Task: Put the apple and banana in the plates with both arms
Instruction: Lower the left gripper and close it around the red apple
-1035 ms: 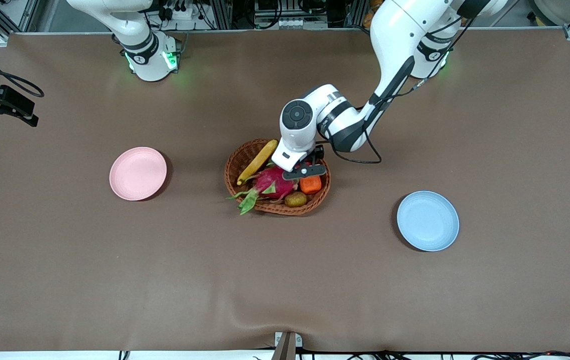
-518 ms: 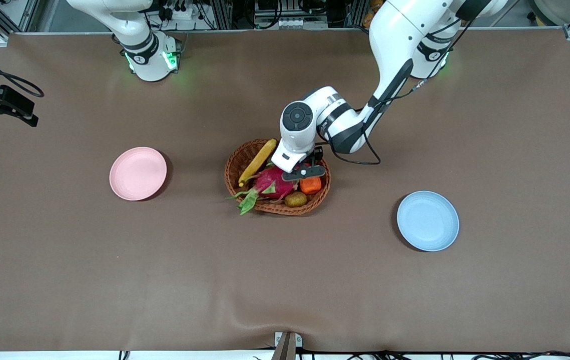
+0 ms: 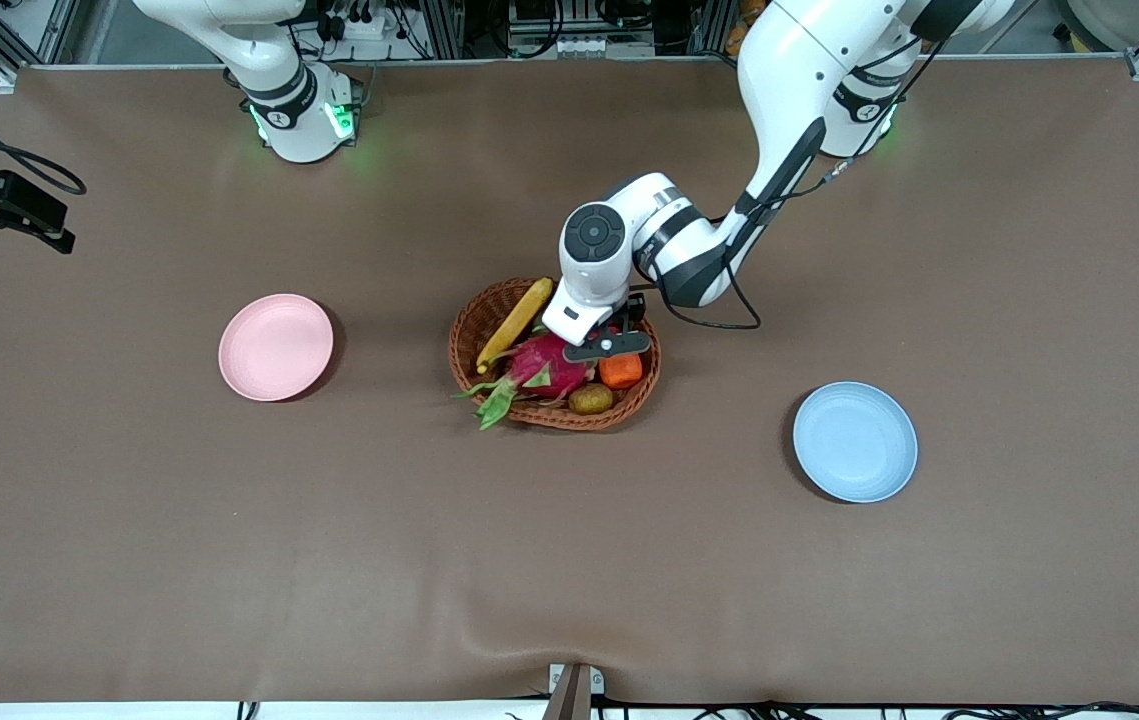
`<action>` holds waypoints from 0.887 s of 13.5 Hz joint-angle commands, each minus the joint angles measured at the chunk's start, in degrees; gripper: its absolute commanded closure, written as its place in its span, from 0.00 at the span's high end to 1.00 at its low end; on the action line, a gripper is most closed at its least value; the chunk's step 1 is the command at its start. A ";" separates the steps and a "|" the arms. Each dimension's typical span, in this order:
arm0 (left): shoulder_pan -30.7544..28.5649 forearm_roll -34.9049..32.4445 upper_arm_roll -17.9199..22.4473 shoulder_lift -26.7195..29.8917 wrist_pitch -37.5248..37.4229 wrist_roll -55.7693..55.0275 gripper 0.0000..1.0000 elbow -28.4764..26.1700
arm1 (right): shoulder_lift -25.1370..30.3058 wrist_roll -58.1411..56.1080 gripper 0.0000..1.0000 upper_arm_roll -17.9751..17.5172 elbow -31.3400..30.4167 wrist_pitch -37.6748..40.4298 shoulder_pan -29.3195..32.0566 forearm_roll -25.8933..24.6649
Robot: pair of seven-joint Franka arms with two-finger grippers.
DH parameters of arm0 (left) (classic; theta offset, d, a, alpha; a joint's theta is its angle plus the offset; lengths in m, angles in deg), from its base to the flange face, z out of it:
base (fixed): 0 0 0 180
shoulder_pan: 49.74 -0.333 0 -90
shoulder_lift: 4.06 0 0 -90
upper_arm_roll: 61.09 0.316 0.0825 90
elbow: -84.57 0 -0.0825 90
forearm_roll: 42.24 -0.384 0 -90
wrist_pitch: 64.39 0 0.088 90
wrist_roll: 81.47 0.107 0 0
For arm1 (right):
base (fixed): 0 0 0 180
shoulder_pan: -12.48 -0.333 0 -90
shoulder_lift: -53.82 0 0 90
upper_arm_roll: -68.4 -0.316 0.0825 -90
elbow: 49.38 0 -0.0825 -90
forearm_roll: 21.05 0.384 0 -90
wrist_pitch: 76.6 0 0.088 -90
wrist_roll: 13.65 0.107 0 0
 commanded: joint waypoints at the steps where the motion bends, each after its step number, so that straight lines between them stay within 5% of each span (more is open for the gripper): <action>1: -0.31 -1.28 0.15 1.61 -2.09 -1.38 0.00 0.35 | -0.36 0.17 1.00 -0.46 0.58 0.61 0.82 0.44; 12: -3.91 2.40 0.06 10.05 -8.96 -0.59 0.00 0.71 | -0.54 0.17 1.00 -0.54 0.76 0.44 0.55 0.44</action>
